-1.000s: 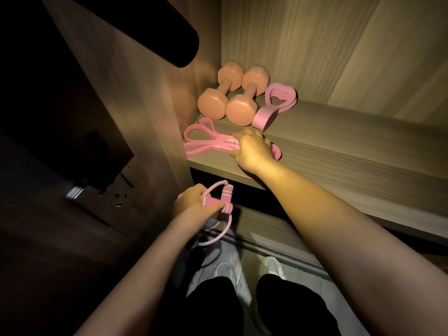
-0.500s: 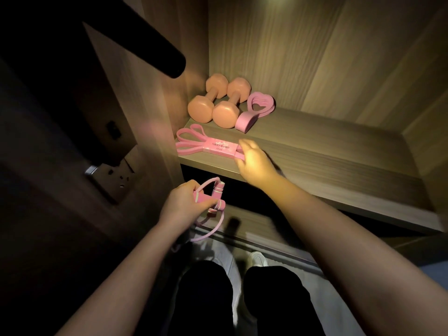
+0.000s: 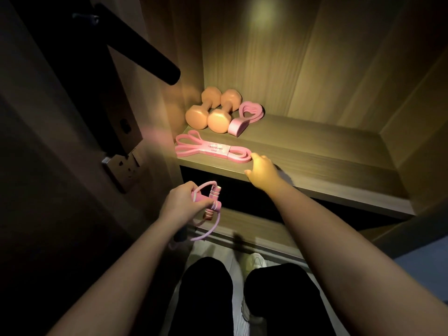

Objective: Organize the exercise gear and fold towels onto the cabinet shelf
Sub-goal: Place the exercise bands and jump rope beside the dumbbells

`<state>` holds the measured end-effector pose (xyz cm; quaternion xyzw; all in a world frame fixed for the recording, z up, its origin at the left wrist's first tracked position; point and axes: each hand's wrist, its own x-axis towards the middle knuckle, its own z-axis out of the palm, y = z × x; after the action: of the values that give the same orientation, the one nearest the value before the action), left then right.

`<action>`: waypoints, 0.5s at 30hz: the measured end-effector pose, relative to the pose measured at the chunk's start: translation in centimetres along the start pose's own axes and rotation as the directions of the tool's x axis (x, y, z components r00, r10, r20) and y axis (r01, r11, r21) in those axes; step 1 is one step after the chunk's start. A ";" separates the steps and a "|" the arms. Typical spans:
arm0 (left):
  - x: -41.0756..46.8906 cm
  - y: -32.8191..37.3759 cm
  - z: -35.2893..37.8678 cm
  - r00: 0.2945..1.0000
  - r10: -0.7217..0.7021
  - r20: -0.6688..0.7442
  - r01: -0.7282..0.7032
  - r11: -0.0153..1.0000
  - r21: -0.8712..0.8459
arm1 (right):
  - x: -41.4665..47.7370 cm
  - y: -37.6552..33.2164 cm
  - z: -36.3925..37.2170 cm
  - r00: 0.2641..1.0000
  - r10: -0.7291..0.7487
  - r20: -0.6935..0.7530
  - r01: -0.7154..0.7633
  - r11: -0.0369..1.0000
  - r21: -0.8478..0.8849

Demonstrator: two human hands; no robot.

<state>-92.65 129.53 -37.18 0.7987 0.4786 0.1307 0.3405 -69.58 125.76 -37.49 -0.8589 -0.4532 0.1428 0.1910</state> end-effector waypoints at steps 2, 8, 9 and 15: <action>1.0 0.0 0.0 1.000 -0.010 -0.001 0.010 1.000 0.012 | 1.7 -0.3 0.2 0.999 0.020 -0.033 -0.019 0.999 0.029; 3.8 0.1 0.3 1.000 0.001 0.011 -0.001 1.000 0.022 | 5.7 -0.8 1.3 0.993 0.075 -0.094 -0.070 0.996 0.053; 4.1 0.0 0.3 1.000 0.007 0.013 -0.007 1.000 0.020 | 6.0 -0.8 1.5 0.991 0.082 -0.102 -0.077 0.996 0.051; 4.7 -0.7 0.8 1.000 0.007 0.019 -0.006 1.000 -0.013 | 6.5 -0.8 2.4 0.991 0.038 -0.125 -0.037 0.999 0.014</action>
<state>-90.36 133.40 -38.79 0.7992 0.4719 0.1272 0.3498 -67.59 132.05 -39.74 -0.8735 -0.4232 0.0948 0.2213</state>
